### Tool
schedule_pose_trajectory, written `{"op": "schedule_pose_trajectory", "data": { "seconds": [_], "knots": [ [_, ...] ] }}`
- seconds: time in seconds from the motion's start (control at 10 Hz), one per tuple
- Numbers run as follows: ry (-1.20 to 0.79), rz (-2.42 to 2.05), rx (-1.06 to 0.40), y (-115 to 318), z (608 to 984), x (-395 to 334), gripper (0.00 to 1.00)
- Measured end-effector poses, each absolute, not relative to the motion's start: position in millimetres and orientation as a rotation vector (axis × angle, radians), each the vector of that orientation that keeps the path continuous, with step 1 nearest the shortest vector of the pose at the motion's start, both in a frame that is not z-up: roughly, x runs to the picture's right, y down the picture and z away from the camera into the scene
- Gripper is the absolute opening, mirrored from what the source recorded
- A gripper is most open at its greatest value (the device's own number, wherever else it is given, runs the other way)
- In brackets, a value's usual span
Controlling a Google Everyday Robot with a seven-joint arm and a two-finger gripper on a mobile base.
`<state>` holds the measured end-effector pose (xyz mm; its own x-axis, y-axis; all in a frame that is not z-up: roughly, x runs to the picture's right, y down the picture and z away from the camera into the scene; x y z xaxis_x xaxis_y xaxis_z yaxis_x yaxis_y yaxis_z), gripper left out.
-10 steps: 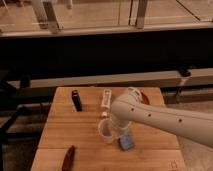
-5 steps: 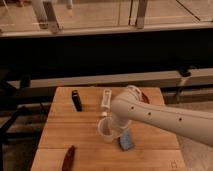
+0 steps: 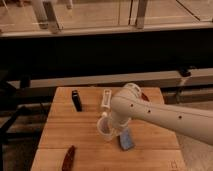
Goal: Pick up the ceramic cup
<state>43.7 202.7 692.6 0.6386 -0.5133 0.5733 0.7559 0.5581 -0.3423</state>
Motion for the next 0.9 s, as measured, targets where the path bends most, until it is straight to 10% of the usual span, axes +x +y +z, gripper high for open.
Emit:
{"op": "schedule_pose_trajectory", "data": {
  "seconds": [0.9],
  "knots": [
    [-0.44, -0.776, -0.61, 189.1, 688.0, 43.4, 0.01]
  ]
}}
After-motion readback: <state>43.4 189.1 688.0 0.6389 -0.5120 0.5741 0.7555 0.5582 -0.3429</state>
